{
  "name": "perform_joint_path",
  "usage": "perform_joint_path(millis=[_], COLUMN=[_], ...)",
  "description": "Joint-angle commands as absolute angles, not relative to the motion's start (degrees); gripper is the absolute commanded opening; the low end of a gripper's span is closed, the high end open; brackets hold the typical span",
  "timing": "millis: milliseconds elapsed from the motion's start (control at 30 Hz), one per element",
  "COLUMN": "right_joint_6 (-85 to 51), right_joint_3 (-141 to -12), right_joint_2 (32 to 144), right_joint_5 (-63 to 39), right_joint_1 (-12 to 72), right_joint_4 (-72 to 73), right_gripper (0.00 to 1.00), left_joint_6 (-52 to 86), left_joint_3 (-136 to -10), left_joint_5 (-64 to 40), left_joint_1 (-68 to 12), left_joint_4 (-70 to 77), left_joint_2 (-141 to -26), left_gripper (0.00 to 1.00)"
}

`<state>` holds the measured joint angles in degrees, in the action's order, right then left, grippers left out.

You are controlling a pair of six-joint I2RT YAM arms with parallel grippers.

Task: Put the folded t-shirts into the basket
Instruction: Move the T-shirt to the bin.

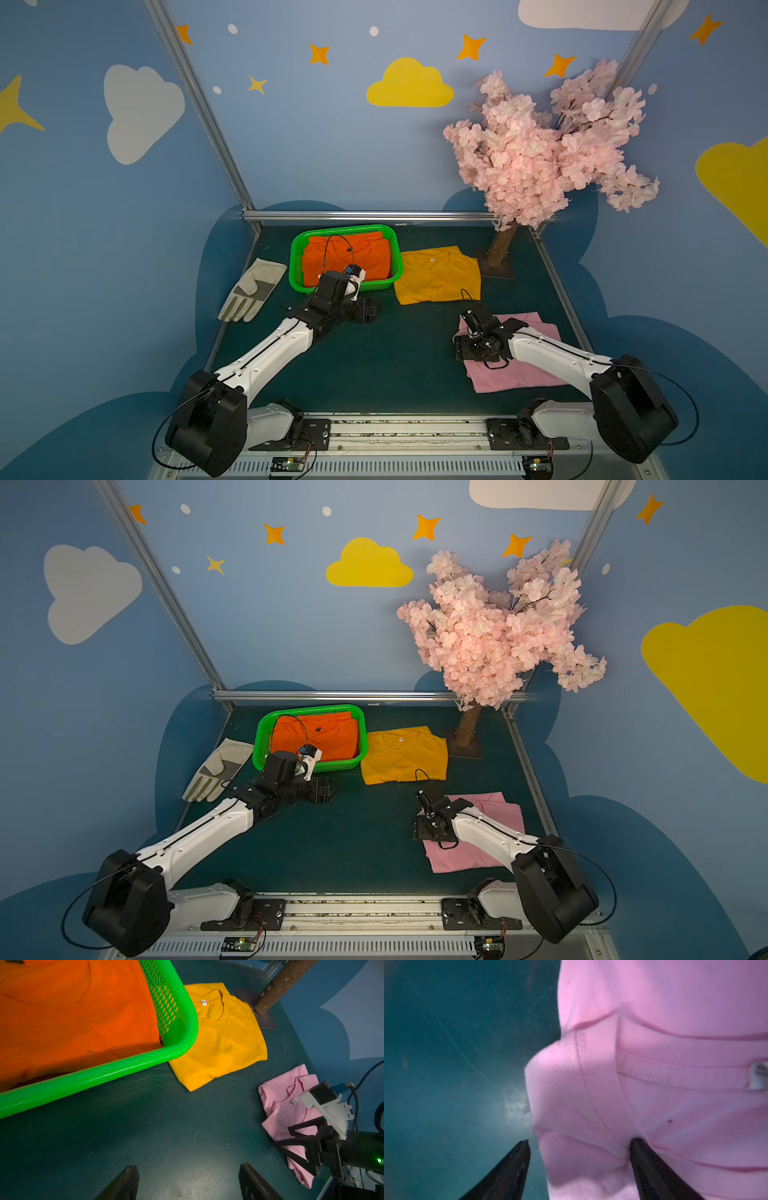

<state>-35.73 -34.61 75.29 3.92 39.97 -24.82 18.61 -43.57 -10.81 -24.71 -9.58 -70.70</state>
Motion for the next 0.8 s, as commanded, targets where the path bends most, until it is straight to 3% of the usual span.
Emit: perform_joint_path(millis=[0,133,333,500,767], right_joint_6=[-48.8,-52.4,-45.8,-37.7,-25.9], right_joint_3=[-32.4,-42.9,-53.6,-50.6,-46.9], right_joint_2=[79.7,88.5,91.9,83.9,77.4], right_joint_5=[-5.8,-6.8,-8.1,-6.1,-3.3], right_joint_1=[49.6,58.7,61.2,54.2,31.2], right_joint_4=[-5.6,6.2,-1.6,-13.0,-24.8], right_gripper=[0.76,0.74,0.75,0.77,0.84], left_joint_6=[19.7,21.7,22.3,23.6,21.8], left_joint_3=[-40.4,-35.6,-30.9,-26.9,-27.3], left_joint_5=[-8.8,-9.1,-9.7,-12.0,-11.4], left_joint_1=[-24.4,-23.1,-22.0,-22.7,-26.4], left_joint_4=[-9.5,-8.3,-9.8,-6.5,-3.4], left_joint_2=[-68.8,-65.6,-59.7,-58.3,-65.8], left_gripper=[0.8,0.8,0.81,0.82,0.83])
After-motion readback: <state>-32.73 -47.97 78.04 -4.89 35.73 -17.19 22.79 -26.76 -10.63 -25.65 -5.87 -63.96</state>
